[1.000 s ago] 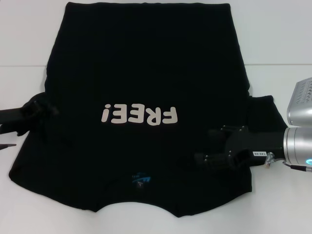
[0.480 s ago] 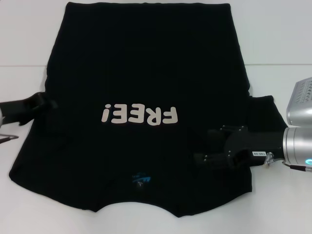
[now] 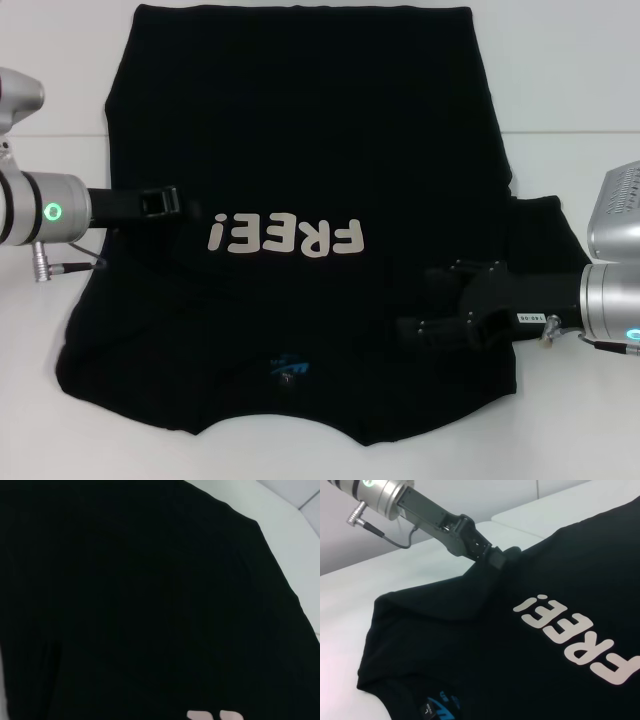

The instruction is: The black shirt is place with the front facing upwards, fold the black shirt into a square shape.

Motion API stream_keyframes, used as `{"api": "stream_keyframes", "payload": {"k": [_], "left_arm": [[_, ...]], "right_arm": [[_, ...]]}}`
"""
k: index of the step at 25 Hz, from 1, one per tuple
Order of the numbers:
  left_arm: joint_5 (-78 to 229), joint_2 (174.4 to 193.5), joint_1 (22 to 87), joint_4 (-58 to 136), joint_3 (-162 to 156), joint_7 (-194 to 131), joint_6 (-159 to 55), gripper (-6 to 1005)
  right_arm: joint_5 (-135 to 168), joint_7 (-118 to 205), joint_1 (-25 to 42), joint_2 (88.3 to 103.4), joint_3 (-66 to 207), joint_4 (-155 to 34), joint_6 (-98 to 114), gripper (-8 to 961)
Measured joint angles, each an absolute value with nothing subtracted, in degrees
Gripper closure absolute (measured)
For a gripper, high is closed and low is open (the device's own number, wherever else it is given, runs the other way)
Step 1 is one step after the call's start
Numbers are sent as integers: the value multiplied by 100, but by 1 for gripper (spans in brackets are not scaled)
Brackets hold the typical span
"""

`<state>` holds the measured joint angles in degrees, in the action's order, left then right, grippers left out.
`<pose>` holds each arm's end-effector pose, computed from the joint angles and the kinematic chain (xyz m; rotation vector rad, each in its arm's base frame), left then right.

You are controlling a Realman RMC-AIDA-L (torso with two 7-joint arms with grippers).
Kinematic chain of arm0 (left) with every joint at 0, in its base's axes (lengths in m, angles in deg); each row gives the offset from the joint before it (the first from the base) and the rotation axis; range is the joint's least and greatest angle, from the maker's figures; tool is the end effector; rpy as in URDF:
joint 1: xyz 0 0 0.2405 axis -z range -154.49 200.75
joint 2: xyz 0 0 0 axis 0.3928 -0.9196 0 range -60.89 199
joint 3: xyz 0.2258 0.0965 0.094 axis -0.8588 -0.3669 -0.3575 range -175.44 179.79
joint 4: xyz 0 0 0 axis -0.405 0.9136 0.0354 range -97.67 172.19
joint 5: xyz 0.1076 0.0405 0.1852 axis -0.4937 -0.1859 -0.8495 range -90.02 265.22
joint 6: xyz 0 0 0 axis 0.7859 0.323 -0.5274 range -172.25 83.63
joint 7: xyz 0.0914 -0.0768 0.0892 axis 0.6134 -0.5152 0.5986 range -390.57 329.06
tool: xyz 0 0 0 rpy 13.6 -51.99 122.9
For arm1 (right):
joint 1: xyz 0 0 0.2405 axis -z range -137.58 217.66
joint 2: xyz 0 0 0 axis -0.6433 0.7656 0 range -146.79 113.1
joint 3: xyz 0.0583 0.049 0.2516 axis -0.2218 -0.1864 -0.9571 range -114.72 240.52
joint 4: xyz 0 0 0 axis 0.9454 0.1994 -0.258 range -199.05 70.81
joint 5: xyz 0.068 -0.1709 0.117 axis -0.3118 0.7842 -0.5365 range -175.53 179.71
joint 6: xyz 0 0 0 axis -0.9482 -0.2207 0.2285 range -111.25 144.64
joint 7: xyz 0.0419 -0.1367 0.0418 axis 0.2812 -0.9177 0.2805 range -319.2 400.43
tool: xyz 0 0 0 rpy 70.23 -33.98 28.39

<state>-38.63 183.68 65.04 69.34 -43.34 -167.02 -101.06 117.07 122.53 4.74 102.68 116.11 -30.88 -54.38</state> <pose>-0.2818 0.4403 0.0053 -2.0421 -1.6004 -0.4306 0.2614 0.3732 -0.0537 -2.7499 0.6106 0.3807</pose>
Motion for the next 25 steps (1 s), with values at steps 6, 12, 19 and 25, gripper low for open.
{"api": "stream_keyframes", "payload": {"k": [6, 12, 19, 25], "left_arm": [[-3775, 18406, 6480, 6934, -4285, -16926, -9982, 943], [-2762, 18409, 6433, 6700, -3943, -16667, -10573, 884], [-1912, 18349, 6376, 6270, -3451, -15885, -11320, 620], [-1914, 18343, 6174, 6244, -3457, -15875, -10995, 442]], "right_arm": [[11701, 12253, 487, 10268, 11620, -3091, -5432, 19], [11703, 12238, 463, 10268, 11617, -3145, -5416, 19], [11683, 12205, 461, 10268, 11616, -3152, -5414, 18], [11683, 12207, 463, 10268, 11616, -3152, -5414, 19]]}}
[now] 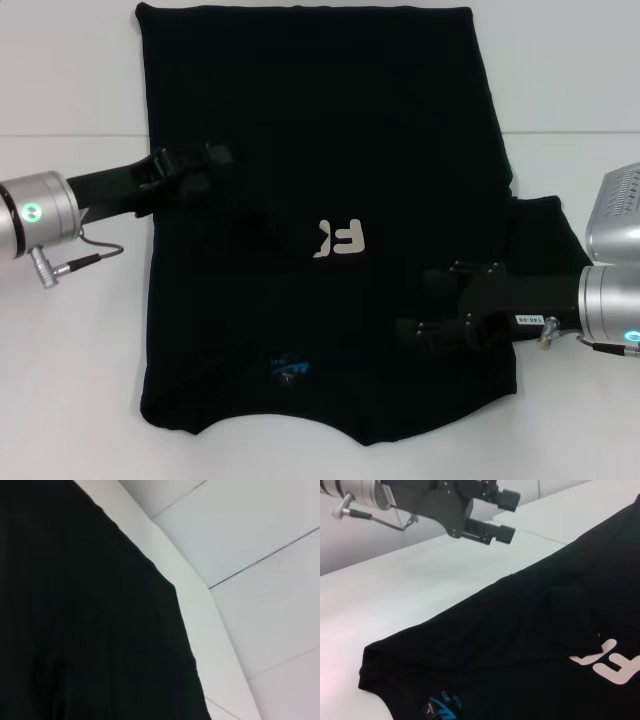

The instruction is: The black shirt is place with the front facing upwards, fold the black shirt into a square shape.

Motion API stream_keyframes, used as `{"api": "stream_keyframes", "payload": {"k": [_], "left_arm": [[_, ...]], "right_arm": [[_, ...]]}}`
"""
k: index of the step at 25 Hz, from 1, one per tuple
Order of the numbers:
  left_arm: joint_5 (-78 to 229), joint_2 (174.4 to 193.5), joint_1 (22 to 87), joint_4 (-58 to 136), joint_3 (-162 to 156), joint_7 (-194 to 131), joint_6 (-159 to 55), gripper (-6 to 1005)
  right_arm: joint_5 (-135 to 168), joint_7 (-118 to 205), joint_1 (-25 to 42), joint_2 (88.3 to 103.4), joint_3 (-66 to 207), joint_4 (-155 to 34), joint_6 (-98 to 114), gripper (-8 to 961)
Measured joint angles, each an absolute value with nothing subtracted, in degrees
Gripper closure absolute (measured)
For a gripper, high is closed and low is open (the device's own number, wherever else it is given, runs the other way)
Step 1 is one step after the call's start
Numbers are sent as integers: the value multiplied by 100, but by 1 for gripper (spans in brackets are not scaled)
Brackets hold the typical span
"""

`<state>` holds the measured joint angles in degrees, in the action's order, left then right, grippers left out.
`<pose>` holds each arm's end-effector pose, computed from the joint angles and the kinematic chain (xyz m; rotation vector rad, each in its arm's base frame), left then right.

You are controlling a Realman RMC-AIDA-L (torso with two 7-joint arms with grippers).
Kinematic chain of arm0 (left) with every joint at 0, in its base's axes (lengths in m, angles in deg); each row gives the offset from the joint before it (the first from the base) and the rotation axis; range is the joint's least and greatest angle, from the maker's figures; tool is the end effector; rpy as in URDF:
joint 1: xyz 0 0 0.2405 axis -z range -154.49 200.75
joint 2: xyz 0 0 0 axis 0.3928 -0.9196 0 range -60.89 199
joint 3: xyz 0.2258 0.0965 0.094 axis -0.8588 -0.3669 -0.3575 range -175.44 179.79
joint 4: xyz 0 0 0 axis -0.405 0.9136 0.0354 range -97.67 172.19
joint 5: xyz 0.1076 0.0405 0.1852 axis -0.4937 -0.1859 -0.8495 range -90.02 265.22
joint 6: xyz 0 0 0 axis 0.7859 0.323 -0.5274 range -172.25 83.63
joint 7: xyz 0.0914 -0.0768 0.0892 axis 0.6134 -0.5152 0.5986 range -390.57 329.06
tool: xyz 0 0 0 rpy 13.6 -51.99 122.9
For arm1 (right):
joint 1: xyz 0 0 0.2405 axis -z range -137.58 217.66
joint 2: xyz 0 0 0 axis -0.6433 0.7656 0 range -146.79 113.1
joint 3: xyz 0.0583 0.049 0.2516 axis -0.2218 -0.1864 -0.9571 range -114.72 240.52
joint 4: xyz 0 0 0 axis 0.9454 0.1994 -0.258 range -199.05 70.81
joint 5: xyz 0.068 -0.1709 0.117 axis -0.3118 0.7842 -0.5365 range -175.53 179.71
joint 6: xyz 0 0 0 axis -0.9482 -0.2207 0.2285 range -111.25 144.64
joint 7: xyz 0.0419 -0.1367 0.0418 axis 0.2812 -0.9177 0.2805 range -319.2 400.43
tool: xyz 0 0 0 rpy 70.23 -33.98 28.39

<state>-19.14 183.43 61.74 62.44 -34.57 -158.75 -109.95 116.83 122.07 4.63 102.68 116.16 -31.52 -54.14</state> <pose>-0.2793 0.4203 0.0108 -1.9504 -1.7831 -0.9550 0.2619 0.3726 -0.0555 -2.7510 0.6114 0.3823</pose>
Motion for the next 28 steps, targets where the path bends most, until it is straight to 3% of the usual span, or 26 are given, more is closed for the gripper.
{"api": "stream_keyframes", "payload": {"k": [9, 14, 19, 25, 28], "left_arm": [[-1859, 18329, 6056, 6324, -3411, -15223, -11585, 358], [-1972, 18180, 5946, 6449, -3516, -14802, -12065, 361], [-1973, 18127, 5635, 6822, -3481, -13743, -12741, 364], [-2037, 18364, 4991, 7685, -3522, -12366, -13196, 367], [-2052, 18492, 4721, 8003, -3491, -11925, -13371, 369]], "right_arm": [[11685, 12375, 502, 10268, 11468, -3146, -5414, 22], [11693, 12985, 505, 10209, 11212, -3095, -5414, 23], [11719, 14416, 466, 9833, 11033, -2987, -5453, 24], [12093, 16975, 458, 9182, 10991, -2690, -5514, 26], [12853, 17986, 343, 9001, 10842, -2452, -5587, 39]]}}
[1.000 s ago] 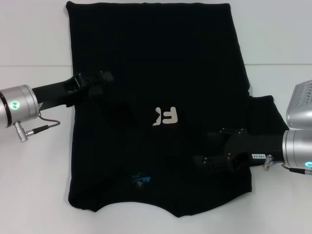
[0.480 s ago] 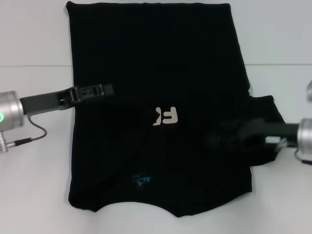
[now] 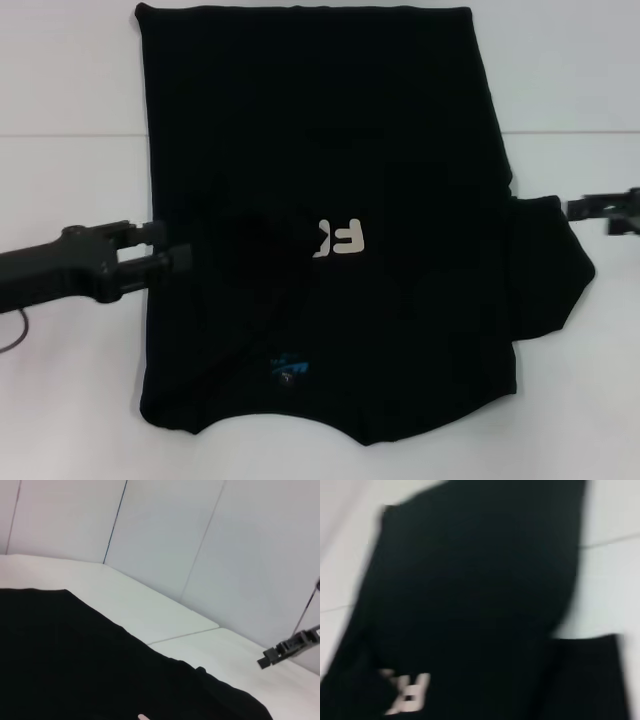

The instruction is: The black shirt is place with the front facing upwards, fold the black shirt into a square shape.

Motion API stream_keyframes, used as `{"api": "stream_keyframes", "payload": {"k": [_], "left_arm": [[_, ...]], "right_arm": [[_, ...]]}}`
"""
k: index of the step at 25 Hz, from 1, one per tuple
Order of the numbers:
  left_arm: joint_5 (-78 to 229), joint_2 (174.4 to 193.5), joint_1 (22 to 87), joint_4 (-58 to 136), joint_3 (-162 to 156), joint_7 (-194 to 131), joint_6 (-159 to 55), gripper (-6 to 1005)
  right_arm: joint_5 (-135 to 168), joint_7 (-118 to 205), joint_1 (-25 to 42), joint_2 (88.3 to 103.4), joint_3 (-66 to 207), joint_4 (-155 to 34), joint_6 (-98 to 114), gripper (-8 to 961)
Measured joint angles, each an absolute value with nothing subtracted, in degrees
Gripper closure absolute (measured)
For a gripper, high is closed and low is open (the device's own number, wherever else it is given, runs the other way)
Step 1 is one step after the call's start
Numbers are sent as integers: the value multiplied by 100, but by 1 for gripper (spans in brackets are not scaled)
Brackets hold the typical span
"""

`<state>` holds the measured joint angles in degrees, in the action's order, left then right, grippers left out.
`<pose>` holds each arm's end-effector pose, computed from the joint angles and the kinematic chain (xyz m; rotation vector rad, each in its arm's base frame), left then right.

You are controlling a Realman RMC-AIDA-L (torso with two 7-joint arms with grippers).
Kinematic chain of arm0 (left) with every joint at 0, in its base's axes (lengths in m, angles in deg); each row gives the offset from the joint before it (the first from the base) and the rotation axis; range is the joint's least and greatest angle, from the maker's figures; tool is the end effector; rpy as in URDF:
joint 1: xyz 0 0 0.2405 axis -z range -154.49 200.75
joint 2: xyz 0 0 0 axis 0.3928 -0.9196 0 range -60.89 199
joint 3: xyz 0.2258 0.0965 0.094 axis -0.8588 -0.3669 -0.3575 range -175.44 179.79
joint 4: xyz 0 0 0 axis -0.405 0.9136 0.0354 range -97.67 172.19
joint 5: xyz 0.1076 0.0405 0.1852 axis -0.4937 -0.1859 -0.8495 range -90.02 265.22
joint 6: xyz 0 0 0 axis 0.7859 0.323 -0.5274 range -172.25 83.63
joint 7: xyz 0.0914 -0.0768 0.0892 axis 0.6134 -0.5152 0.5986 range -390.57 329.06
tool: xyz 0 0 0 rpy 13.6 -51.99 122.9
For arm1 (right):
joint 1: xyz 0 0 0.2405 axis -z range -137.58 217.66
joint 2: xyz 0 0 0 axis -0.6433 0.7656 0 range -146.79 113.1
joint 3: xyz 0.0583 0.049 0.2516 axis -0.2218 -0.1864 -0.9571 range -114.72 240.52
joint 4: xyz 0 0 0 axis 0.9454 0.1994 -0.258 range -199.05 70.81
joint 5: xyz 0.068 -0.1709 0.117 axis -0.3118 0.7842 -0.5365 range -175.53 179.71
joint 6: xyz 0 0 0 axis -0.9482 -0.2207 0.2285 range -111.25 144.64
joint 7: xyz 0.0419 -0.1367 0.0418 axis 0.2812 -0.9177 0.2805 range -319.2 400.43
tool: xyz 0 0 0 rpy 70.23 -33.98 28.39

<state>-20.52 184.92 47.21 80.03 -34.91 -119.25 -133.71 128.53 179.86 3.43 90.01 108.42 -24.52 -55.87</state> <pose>-0.3024 0.3349 0.0475 -2.4980 -0.8289 -0.7695 0.3052 0.4175 0.0806 -2.0996 1.6235 0.3600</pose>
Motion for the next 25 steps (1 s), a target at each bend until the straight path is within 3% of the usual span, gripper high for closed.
{"api": "stream_keyframes", "payload": {"k": [4, 13, 25], "left_arm": [[-2025, 18572, 4537, 8203, -3338, -11879, -13455, 370], [-2054, 18528, 4523, 8185, -3167, -11890, -13748, 367], [-2358, 18516, 4432, 8151, -3115, -11839, -13826, 361]], "right_arm": [[14296, 18774, -1, 8988, 10370, -2072, -5970, 52], [15738, 19387, -630, 9168, 10230, -2252, -5914, 59], [15853, 19381, -853, 9230, 10359, -3087, -5061, 58]]}}
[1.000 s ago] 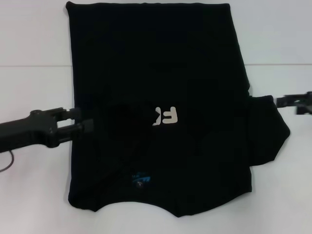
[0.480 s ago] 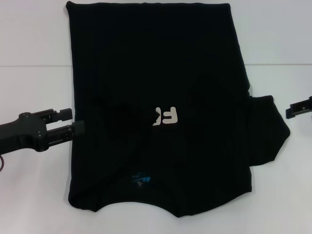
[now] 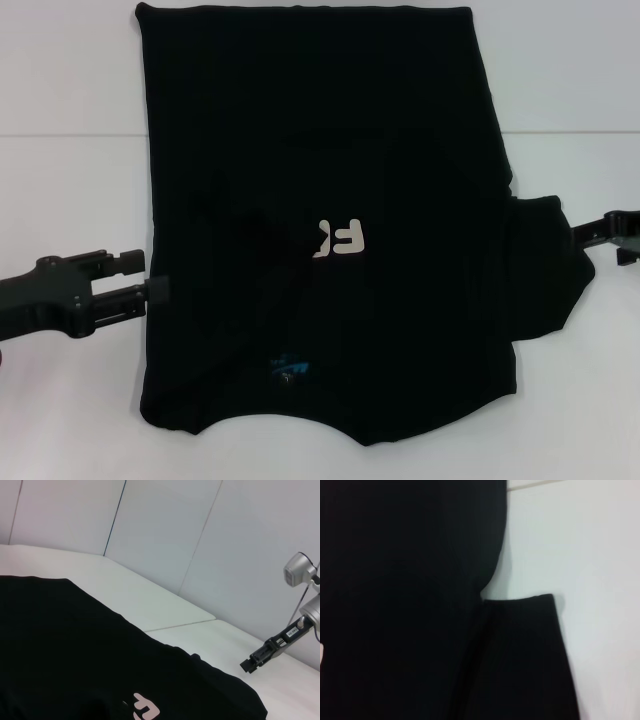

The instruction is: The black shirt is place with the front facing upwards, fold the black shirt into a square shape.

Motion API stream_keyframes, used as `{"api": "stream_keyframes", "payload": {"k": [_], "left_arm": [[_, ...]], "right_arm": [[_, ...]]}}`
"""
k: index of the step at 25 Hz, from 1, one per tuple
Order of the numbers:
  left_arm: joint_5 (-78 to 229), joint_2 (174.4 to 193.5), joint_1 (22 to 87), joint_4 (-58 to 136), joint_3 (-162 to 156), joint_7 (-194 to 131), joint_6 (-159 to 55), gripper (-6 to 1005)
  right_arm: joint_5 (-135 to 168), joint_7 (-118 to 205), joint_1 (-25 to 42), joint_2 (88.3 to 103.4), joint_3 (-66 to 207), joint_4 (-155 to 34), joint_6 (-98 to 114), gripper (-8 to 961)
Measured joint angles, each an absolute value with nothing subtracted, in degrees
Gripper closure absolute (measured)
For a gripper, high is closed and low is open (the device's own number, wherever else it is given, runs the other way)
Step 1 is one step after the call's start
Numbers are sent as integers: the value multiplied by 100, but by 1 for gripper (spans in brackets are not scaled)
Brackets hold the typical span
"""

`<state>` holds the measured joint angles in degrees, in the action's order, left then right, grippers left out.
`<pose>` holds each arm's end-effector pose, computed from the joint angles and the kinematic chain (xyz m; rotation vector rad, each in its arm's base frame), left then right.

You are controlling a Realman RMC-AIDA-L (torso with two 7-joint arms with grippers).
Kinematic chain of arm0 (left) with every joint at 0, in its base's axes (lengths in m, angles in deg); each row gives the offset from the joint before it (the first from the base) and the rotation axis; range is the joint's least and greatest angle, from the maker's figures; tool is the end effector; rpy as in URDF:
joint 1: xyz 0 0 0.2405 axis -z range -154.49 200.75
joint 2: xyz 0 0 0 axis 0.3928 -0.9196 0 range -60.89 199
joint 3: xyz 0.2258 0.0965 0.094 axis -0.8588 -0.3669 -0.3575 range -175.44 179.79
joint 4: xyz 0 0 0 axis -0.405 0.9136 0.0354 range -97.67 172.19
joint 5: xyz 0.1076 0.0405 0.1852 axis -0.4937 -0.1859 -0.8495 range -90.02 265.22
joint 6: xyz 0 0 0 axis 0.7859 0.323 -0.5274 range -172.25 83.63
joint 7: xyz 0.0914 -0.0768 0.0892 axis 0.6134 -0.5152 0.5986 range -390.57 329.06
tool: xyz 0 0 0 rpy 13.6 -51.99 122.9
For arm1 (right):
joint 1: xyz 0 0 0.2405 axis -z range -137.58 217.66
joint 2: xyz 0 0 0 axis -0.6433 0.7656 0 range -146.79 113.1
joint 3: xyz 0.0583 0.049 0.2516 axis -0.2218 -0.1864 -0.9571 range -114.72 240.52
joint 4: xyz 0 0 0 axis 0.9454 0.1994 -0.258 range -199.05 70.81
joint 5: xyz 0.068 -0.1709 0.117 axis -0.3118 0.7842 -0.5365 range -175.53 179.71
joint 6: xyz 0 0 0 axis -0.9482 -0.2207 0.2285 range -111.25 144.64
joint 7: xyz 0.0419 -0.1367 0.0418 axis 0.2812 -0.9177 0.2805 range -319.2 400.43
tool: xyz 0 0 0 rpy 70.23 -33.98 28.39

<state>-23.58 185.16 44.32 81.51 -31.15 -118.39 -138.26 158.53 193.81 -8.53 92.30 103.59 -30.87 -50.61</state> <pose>-0.3184 0.3104 0.0543 -2.5017 -0.8563 -0.7607 0.2978 0.4453 0.0550 -1.9482 1.6756 -0.0703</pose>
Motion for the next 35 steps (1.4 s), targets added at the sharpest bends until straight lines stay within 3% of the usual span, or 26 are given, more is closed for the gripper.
{"api": "stream_keyframes", "payload": {"k": [21, 35], "left_arm": [[-2367, 18538, 4420, 8010, -3113, -11780, -13826, 361], [-2367, 18532, 4423, 8014, -3113, -11768, -13817, 360]], "right_arm": [[15870, 19259, -875, 9496, 10651, -3398, -4343, 109], [15834, 19255, -961, 9538, 10635, -3374, -4412, 159]]}}
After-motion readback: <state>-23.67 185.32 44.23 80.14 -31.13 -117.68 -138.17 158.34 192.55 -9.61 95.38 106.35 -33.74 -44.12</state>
